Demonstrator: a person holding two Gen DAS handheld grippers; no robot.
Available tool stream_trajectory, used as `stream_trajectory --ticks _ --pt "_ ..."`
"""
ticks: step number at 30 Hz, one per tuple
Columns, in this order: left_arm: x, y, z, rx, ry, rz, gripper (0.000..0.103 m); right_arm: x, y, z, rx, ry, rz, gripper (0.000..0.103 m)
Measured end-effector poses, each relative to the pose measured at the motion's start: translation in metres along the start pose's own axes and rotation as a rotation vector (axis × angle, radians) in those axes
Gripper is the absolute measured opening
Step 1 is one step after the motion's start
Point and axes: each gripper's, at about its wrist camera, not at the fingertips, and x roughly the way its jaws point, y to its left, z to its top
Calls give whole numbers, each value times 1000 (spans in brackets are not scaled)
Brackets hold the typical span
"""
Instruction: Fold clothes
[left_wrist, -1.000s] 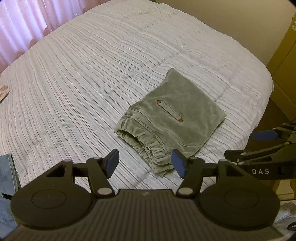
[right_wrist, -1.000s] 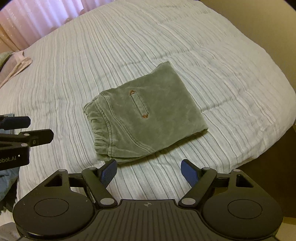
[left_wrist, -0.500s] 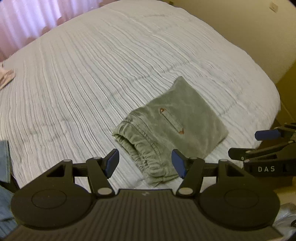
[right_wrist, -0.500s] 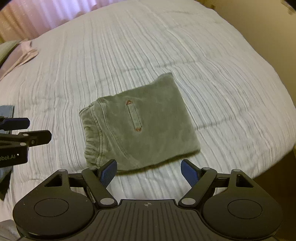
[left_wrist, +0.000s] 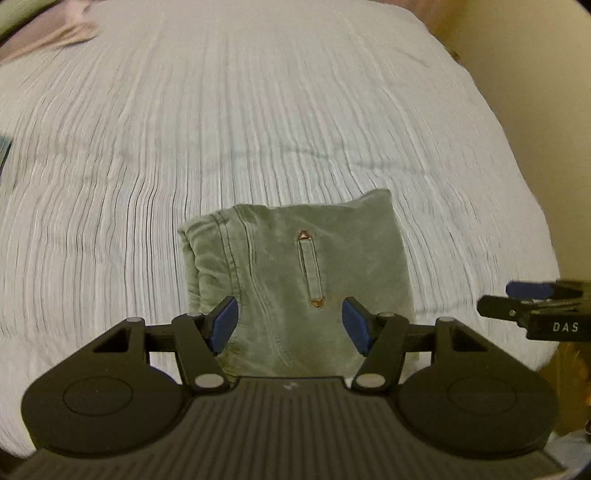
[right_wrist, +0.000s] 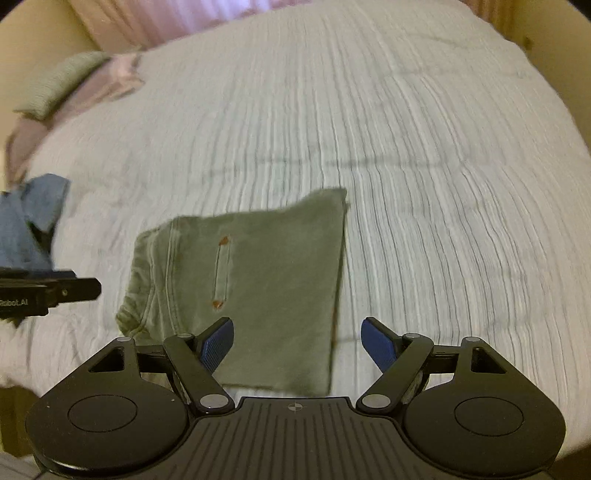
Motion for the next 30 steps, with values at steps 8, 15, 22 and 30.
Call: stream_trajectory --ticks 8,15,22,30 --pt "4 34 -26 -191 -51 120 67 35 -54 15 0 57 106 79" --pt "46 84 -34 -272 -17 73 74 72 -61 18 143 88 180 79" --pt "100 122 -35 -392 34 -131 76 116 -64 4 195 136 120 79" --pt "151 157 -36 -447 28 -284 84 154 -75 0 315 62 170 79"
